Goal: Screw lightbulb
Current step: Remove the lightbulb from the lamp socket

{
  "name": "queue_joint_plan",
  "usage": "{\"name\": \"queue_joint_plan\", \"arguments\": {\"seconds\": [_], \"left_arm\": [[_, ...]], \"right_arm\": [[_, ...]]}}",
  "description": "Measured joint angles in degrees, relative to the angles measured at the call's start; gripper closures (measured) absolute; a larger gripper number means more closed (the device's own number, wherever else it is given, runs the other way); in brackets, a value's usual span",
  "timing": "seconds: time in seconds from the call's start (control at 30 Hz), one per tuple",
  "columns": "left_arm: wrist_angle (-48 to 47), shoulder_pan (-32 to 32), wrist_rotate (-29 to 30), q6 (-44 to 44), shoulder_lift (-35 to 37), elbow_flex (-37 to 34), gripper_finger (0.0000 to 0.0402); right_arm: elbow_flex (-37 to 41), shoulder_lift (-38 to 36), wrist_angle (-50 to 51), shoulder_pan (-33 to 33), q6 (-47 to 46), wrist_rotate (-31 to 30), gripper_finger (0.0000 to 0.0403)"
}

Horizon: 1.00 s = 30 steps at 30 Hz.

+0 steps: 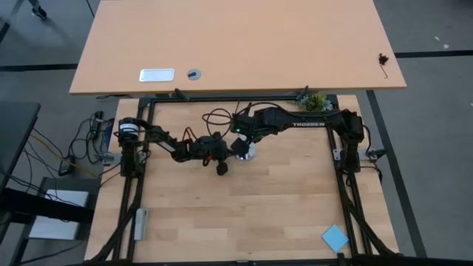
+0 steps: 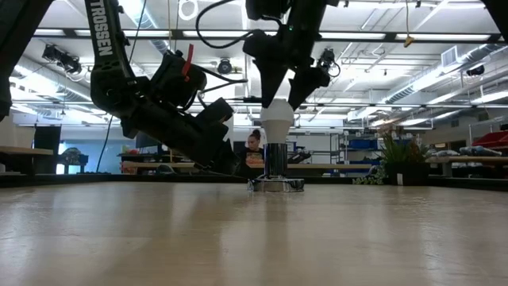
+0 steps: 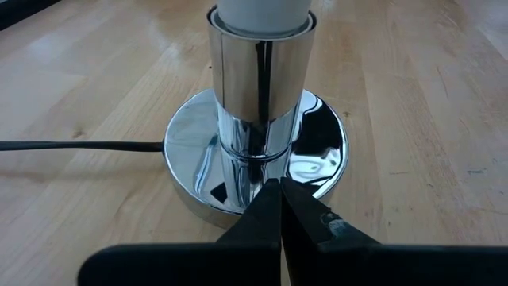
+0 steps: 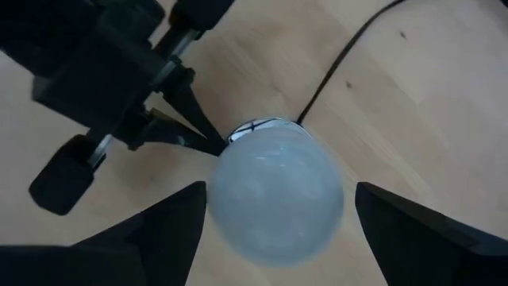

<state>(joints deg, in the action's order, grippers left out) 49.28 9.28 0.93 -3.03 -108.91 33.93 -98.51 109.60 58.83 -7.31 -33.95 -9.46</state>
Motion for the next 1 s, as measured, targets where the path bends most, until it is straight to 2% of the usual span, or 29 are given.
{"name": "queue_joint_plan", "arguments": {"seconds": [0.1, 0.2, 0.4, 0.53, 0.6, 0.8, 1.0], "left_arm": [[0.0, 0.0, 0.0, 0.0, 0.0, 0.0, 0.04], [0.0, 0.0, -0.1, 0.0, 0.0, 0.0, 0.04], [0.0, 0.0, -0.1, 0.0, 0.0, 0.0, 0.04], [0.0, 0.0, -0.1, 0.0, 0.0, 0.0, 0.04], [0.0, 0.0, -0.1, 0.0, 0.0, 0.0, 0.04], [-0.3, 0.0, -0.2, 0.0, 0.0, 0.0, 0.04], [-0.4, 0.0, -0.2, 0.0, 0.0, 0.0, 0.04]], "right_arm": [[0.3, 0.0, -0.1, -0.4, 1.6, 0.1, 0.0086], [0.3, 0.0, -0.8, -0.7, 7.3, 0.3, 0.0106], [0.3, -0.1, -2.5, -1.6, 32.3, 2.4, 0.0158], [0.2, -0.3, -3.3, -1.9, 52.5, 6.3, 0.0166], [0.2, -0.3, -3.9, -1.9, 57.0, 5.7, 0.0163], [-0.3, -0.3, -3.8, -1.3, 54.2, 4.6, 0.0144], [-3.8, -0.4, -3.5, 0.6, 42.6, 3.6, 0.0123]]}}
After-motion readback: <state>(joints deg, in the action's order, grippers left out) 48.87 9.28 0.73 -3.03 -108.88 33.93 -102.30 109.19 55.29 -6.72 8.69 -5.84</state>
